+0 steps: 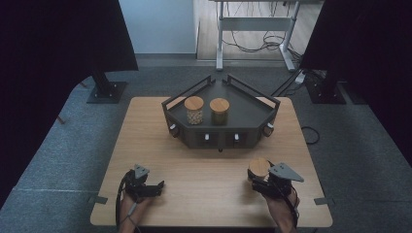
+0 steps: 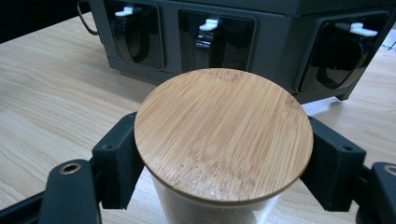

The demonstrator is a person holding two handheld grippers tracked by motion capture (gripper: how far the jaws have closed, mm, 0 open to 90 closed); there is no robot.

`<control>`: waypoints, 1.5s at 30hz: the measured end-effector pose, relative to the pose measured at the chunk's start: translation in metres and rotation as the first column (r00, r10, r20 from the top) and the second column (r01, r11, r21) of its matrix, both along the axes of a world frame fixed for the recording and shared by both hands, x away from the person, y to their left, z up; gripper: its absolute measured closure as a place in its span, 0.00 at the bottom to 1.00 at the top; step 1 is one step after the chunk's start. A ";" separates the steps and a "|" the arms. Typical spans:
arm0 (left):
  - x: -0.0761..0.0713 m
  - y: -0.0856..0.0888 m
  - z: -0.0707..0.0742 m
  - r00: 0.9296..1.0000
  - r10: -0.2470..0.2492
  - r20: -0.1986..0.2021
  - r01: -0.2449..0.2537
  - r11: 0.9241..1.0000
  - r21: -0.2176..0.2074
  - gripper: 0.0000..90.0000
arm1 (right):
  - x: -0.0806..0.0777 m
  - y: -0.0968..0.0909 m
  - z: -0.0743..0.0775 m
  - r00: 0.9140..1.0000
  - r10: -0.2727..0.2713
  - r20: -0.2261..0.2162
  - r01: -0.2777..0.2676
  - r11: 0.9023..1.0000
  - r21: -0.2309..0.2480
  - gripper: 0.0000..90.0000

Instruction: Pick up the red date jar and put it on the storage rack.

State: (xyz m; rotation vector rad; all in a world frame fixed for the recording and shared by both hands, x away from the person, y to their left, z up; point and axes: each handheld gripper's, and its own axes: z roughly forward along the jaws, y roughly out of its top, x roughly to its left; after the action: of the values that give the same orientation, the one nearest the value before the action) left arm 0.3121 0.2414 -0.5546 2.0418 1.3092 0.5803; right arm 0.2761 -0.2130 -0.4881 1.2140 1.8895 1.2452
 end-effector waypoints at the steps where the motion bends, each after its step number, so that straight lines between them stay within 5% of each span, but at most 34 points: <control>1: 0.000 0.000 0.000 1.000 0.000 0.000 0.000 1.000 0.000 0.03 | 0.000 0.000 0.001 1.000 0.000 0.001 0.000 1.000 0.000 0.26; 45: 0.000 0.000 0.000 1.000 0.000 0.000 0.000 1.000 -0.001 0.03 | 0.020 0.001 0.040 0.999 -0.001 0.043 0.000 1.000 0.014 0.26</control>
State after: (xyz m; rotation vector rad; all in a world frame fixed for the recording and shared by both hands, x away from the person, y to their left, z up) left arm 0.3122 0.2414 -0.5547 2.0414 1.3090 0.5796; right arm 0.2959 -0.2115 -0.4480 1.1857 1.8526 1.2759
